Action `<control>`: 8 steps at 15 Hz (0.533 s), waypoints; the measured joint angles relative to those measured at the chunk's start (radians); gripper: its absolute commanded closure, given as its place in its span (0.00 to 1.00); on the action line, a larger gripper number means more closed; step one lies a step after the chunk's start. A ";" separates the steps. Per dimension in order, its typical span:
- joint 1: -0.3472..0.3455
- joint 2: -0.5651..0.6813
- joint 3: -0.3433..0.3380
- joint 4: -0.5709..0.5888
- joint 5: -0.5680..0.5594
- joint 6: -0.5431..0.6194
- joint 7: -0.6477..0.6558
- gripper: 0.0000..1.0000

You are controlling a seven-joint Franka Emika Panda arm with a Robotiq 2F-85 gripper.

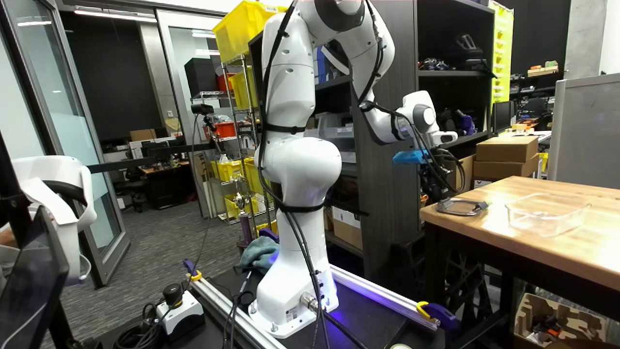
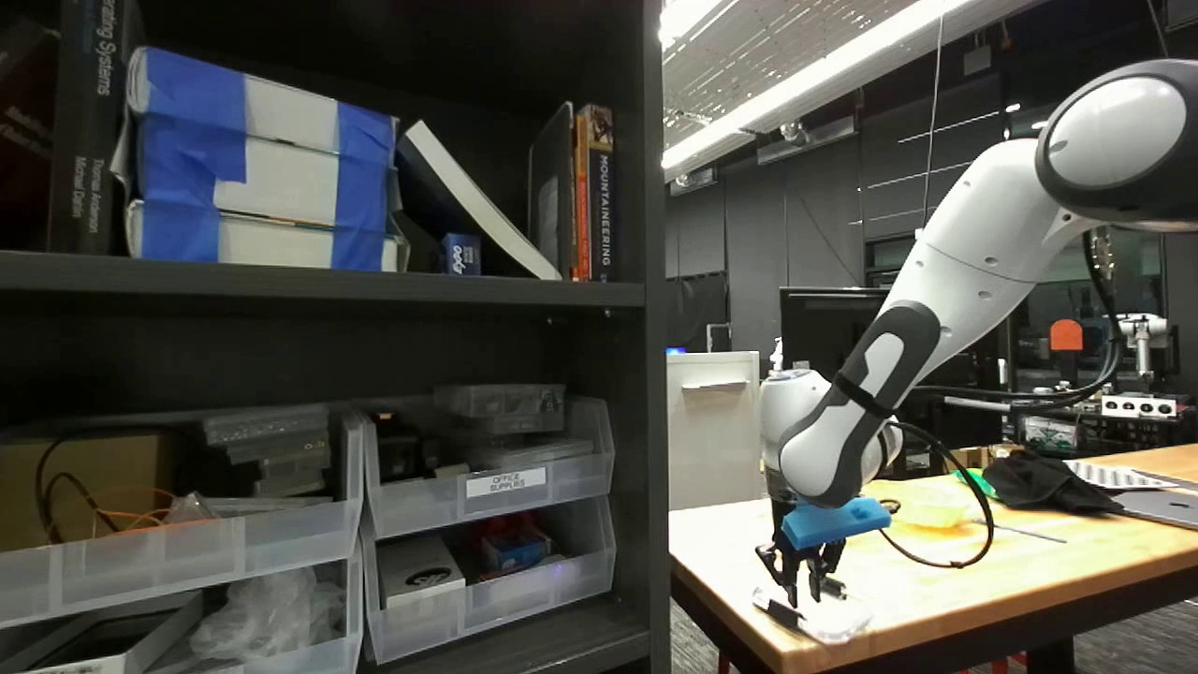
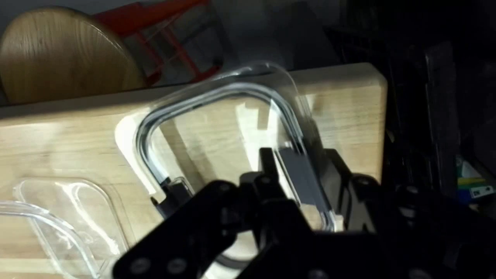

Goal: Move the lid to the left

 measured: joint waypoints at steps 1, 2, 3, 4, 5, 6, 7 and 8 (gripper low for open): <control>0.001 0.001 0.000 0.006 0.008 -0.012 -0.009 0.51; 0.001 0.002 0.000 0.010 0.008 -0.017 -0.010 0.50; 0.001 0.002 0.000 0.010 0.008 -0.017 -0.010 0.50; 0.001 0.002 0.000 0.010 0.008 -0.018 -0.010 0.50; 0.001 0.002 0.000 0.010 0.008 -0.018 -0.010 0.50; 0.002 0.003 0.000 0.010 0.008 -0.018 -0.010 0.50; 0.002 0.003 0.000 0.010 0.008 -0.018 -0.010 0.50; 0.002 0.003 0.000 0.010 0.008 -0.018 -0.010 0.50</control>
